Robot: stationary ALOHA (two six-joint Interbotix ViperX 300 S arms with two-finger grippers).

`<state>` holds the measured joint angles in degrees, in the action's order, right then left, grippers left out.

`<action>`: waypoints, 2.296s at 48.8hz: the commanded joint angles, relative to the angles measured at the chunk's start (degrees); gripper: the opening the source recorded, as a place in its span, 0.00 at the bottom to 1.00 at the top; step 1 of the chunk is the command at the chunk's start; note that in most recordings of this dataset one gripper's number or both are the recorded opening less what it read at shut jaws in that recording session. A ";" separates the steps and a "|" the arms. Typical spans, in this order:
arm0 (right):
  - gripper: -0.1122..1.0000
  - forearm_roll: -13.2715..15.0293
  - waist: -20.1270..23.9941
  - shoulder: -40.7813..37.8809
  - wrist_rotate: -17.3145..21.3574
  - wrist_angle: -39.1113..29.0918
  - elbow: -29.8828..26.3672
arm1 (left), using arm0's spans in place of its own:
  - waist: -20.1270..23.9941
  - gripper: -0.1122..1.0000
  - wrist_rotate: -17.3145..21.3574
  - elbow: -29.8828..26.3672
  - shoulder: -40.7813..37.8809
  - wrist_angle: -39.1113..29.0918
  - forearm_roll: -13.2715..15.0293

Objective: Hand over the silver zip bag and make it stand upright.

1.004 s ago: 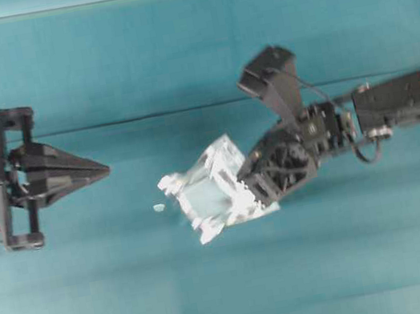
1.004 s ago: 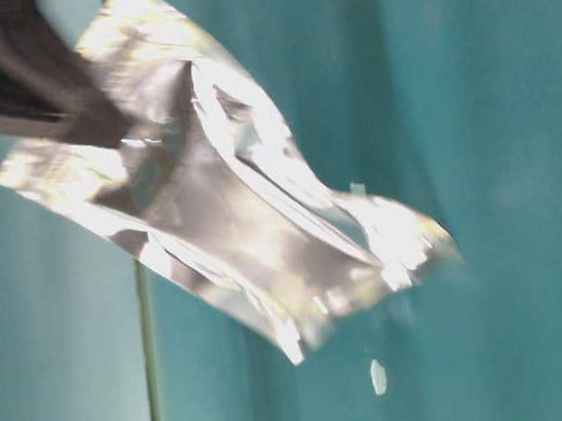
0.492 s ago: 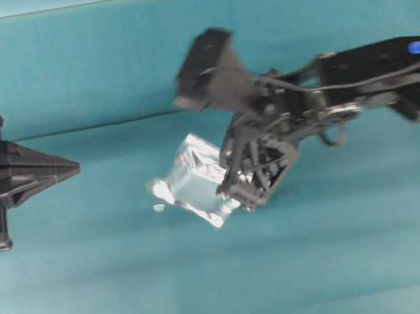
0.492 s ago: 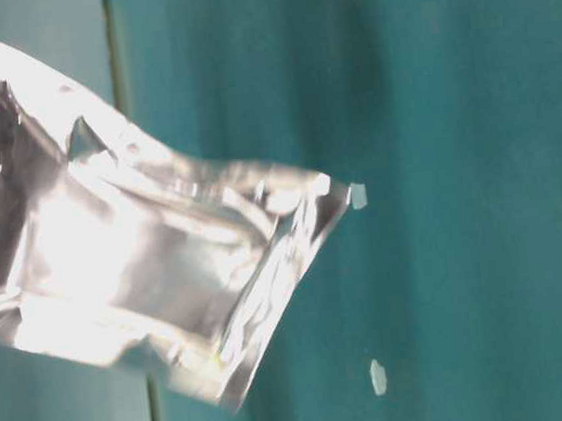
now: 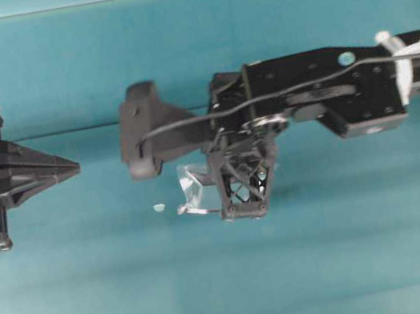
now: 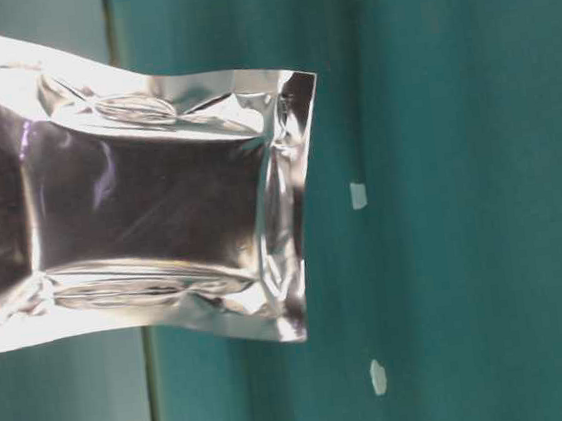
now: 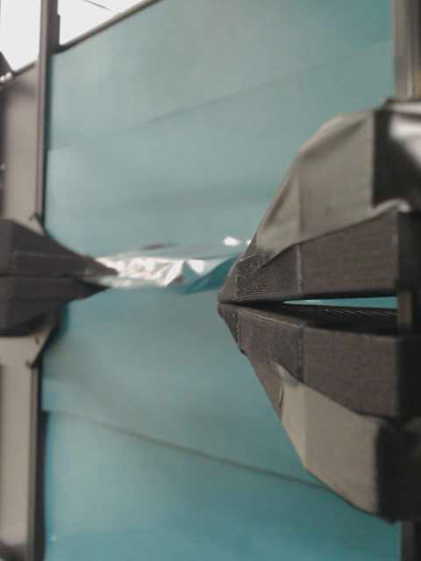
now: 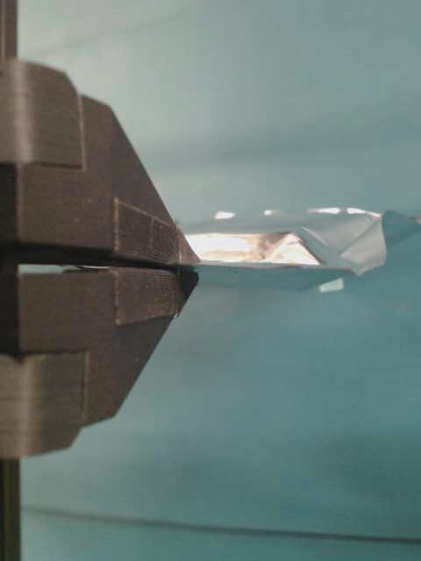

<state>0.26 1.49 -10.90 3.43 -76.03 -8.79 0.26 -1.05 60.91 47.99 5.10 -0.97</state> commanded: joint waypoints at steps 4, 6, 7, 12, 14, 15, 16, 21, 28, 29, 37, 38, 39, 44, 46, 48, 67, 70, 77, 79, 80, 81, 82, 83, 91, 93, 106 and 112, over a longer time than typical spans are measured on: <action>0.09 0.18 0.18 -1.05 -4.04 -0.18 -1.14 | 0.00 0.11 -0.09 -0.70 0.35 0.35 -0.18; 0.09 0.18 0.26 -1.49 -4.92 0.00 -1.23 | 0.00 0.11 -0.09 -0.70 0.35 0.35 -0.18; 0.09 0.18 0.35 -1.76 -5.27 0.18 -1.23 | 0.00 0.11 -0.09 -0.62 0.35 0.35 -0.18; 0.09 0.18 0.35 -2.55 -6.77 0.35 -1.32 | 0.00 0.11 -0.09 -0.62 0.35 0.35 -0.18; 0.09 0.35 0.44 -2.81 -7.12 0.35 -1.23 | 0.00 0.11 -0.09 -0.62 0.26 0.35 -0.18; 0.09 0.44 0.35 -2.90 -7.38 0.44 -1.23 | 0.00 0.11 -0.09 -0.62 0.26 0.35 -0.18; 0.09 0.44 0.44 -2.99 -7.56 0.44 -1.23 | 0.00 0.11 -0.09 -0.62 0.26 0.35 -0.18; 0.09 0.62 0.44 -3.52 -8.53 0.53 -1.32 | 0.00 0.11 -0.09 -0.70 0.26 0.35 -0.18; 0.09 0.70 0.44 -3.87 -9.14 1.05 -1.32 | 0.00 0.11 -0.09 -0.62 0.26 0.35 -0.18; 0.09 0.70 0.35 -3.87 -9.14 1.05 -1.32 | 0.00 0.11 -0.09 -0.70 0.26 0.35 -0.18; 0.09 1.32 0.35 -4.13 -9.14 1.41 -1.32 | 0.00 0.11 -0.09 -0.70 0.26 0.35 -0.18; 0.09 1.41 0.35 -4.22 -9.14 1.41 -1.32 | 0.00 0.11 -0.09 -0.70 0.26 0.35 -0.18; 0.09 1.58 0.35 -4.22 -9.14 1.49 -1.32 | 0.09 0.11 -0.09 -0.62 0.18 0.35 -0.18; 0.09 2.46 0.35 -4.31 -9.14 1.67 -1.23 | 0.00 0.11 -0.09 -0.70 0.18 0.35 -0.18; 0.09 2.64 0.26 -4.39 -9.14 1.67 -1.23 | 0.00 0.11 -0.09 -0.62 0.18 0.35 -0.18; 0.09 2.90 0.18 -4.39 -9.14 1.67 -1.14 | 0.00 0.11 -0.09 -0.62 0.18 0.35 -0.18; 0.09 3.25 -0.18 -4.75 -9.14 1.93 -0.70 | 0.00 0.11 -0.09 -0.62 0.18 0.26 -0.18; 0.09 3.25 -0.26 -4.75 -9.14 2.20 -0.53 | 0.00 0.11 -0.09 -0.70 0.18 0.35 -0.18; 0.09 3.25 -0.26 -4.75 -9.05 2.64 -0.35 | 0.00 0.11 -0.09 -0.70 0.09 0.35 -0.18; 0.09 3.25 -0.35 -4.75 -8.88 2.64 -0.26 | 0.00 0.11 -0.18 -0.70 0.00 0.35 -0.18; 0.09 3.25 -0.26 -4.75 -8.88 2.64 -0.18 | 0.00 0.11 -0.26 -0.62 0.00 0.26 -0.09; 0.09 3.25 -0.26 -4.75 -8.88 2.64 -0.18 | 0.09 0.11 -0.35 -0.70 0.00 0.18 -0.18; 0.09 3.25 -0.26 -4.75 -8.88 2.64 -0.18 | 0.00 0.11 -0.53 -0.70 0.09 0.00 -0.18; 0.09 3.25 -0.35 -4.75 -8.88 2.64 -0.18 | 0.09 0.11 -0.88 -0.70 0.00 0.00 -0.18; 0.09 3.25 -0.26 -4.75 -8.79 2.64 -0.09 | 1.32 0.11 -5.89 -0.26 -1.23 0.26 -0.18; 0.09 3.25 -0.35 -4.75 -8.79 2.55 -0.09 | 1.32 0.11 -6.59 0.00 -1.67 0.70 -0.18; 0.09 3.16 -0.26 -4.75 -8.70 2.46 -0.09 | -0.79 0.15 -6.06 1.76 -6.59 7.47 -0.53; 0.09 3.25 -0.26 -4.75 -8.70 2.46 0.00 | -0.70 0.37 -9.58 1.23 -10.99 7.38 -0.53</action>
<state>3.34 1.14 -16.26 -5.01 -73.74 -8.53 -0.53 -9.14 63.19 39.46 11.69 -1.23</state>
